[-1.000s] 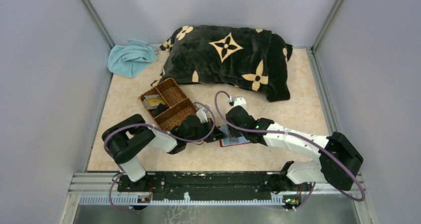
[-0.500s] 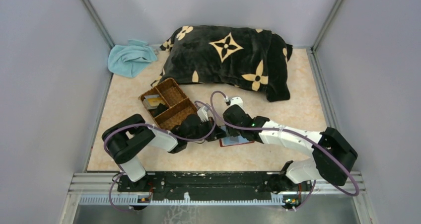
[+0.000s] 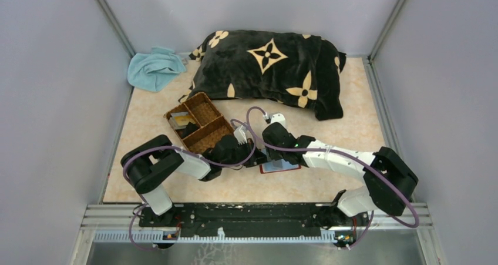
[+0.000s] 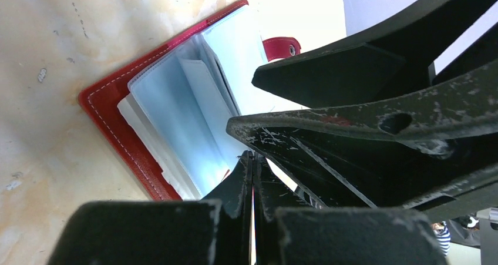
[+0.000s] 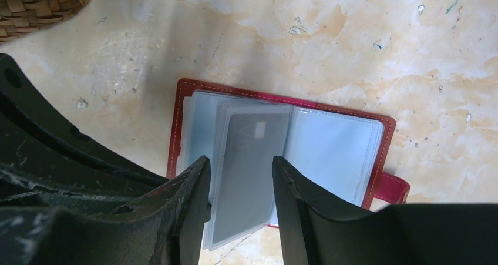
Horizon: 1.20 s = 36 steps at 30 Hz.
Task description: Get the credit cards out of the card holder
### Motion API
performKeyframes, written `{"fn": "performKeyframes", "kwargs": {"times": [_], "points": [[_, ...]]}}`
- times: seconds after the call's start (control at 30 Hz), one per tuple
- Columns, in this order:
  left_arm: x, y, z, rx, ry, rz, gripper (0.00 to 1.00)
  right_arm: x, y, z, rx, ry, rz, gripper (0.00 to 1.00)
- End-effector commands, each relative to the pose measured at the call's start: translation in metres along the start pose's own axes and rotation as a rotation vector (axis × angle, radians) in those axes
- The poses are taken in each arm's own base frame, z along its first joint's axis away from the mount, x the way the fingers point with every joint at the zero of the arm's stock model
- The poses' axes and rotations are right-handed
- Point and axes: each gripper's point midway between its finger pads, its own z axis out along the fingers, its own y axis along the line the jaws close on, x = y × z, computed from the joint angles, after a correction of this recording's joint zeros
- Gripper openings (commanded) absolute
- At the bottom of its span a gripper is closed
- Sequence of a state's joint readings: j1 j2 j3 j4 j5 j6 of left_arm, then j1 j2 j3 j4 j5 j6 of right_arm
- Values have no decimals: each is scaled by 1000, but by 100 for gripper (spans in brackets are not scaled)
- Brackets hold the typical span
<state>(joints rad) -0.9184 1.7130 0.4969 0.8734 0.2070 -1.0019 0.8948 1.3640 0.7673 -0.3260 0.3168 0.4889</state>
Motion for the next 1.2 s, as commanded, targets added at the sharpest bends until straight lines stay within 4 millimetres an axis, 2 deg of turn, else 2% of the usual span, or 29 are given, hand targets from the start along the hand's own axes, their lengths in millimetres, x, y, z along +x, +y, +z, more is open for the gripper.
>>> {"fn": "performKeyframes", "kwargs": {"times": [0.0, 0.2, 0.77, 1.17], "points": [[-7, -13, 4, 37, -17, 9, 0, -18, 4, 0, -10, -44, 10, 44], [-8, -13, 3, 38, -19, 9, 0, -17, -4, 3, 9, -38, 18, 43], [-5, -12, 4, 40, -14, 3, 0, -19, -28, -6, 38, -56, 62, 42], [-2, -9, 20, 37, 16, -5, 0, -16, -35, -15, 41, -66, 79, 41]]}}
